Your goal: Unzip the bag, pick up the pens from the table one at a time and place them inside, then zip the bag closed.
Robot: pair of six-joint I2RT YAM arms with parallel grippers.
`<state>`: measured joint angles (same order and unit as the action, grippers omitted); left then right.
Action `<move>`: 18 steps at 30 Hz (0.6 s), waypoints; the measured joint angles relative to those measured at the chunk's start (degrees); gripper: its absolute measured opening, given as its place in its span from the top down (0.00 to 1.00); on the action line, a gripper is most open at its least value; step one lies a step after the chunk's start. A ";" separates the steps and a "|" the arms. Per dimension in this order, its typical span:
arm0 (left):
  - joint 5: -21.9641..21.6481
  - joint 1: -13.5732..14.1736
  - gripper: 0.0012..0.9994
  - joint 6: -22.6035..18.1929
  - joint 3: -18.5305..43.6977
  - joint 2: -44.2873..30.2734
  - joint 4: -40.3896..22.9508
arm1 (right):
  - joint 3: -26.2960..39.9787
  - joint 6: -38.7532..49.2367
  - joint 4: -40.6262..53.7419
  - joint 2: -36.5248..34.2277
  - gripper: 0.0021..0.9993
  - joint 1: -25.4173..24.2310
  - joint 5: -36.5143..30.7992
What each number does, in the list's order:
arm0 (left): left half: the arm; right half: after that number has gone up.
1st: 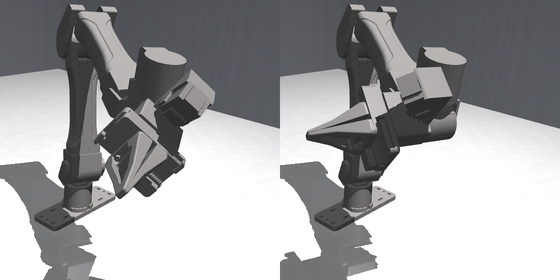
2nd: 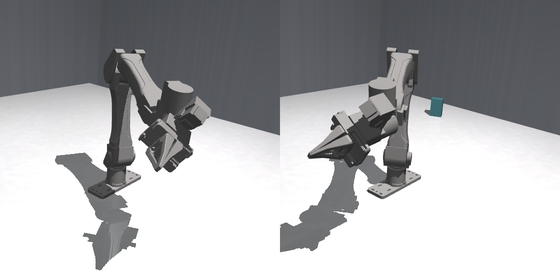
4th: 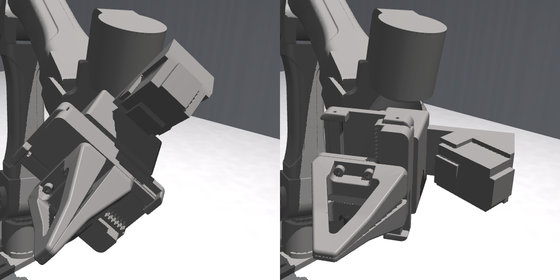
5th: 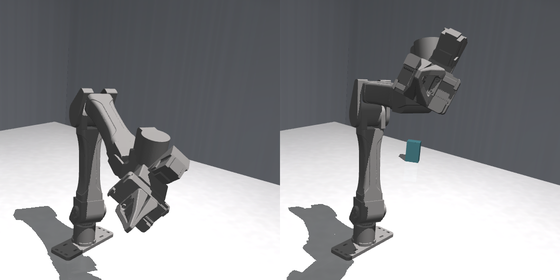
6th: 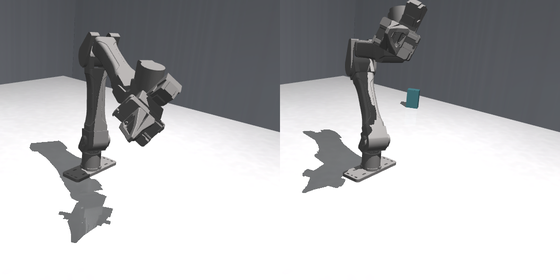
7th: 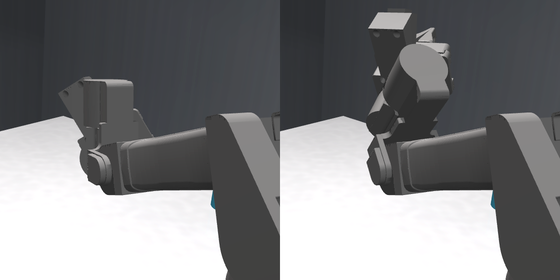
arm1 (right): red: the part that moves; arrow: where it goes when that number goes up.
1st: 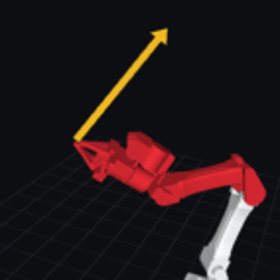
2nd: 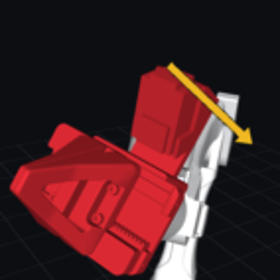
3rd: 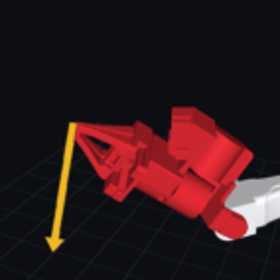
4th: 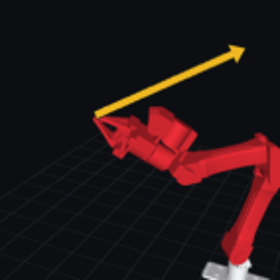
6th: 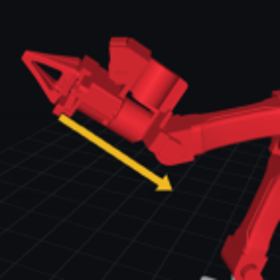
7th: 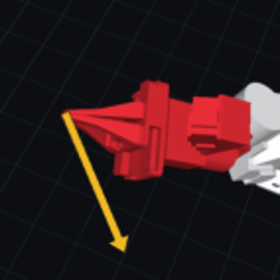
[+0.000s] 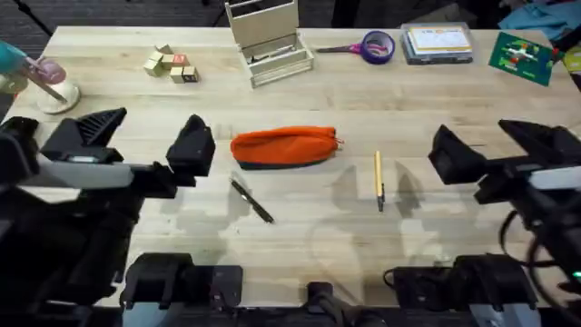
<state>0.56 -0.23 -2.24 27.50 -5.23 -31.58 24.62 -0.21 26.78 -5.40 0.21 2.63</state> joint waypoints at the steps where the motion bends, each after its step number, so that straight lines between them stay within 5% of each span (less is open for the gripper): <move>1: 0.00 0.00 0.01 -0.10 1.02 -1.01 -0.59 | 1.58 -0.03 1.22 -1.00 0.00 0.00 0.02; 9: 0.00 0.00 0.01 -0.81 13.66 -12.39 -8.36 | 18.37 -0.92 13.34 -12.49 0.00 0.00 1.25; 18: 0.00 0.00 0.01 -0.83 20.46 -20.01 -12.84 | 25.29 -1.07 18.39 -19.37 0.00 0.00 1.53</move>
<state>0.56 -0.23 -3.07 47.97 -25.24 -44.42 49.91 -1.28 45.17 -24.78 0.21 4.16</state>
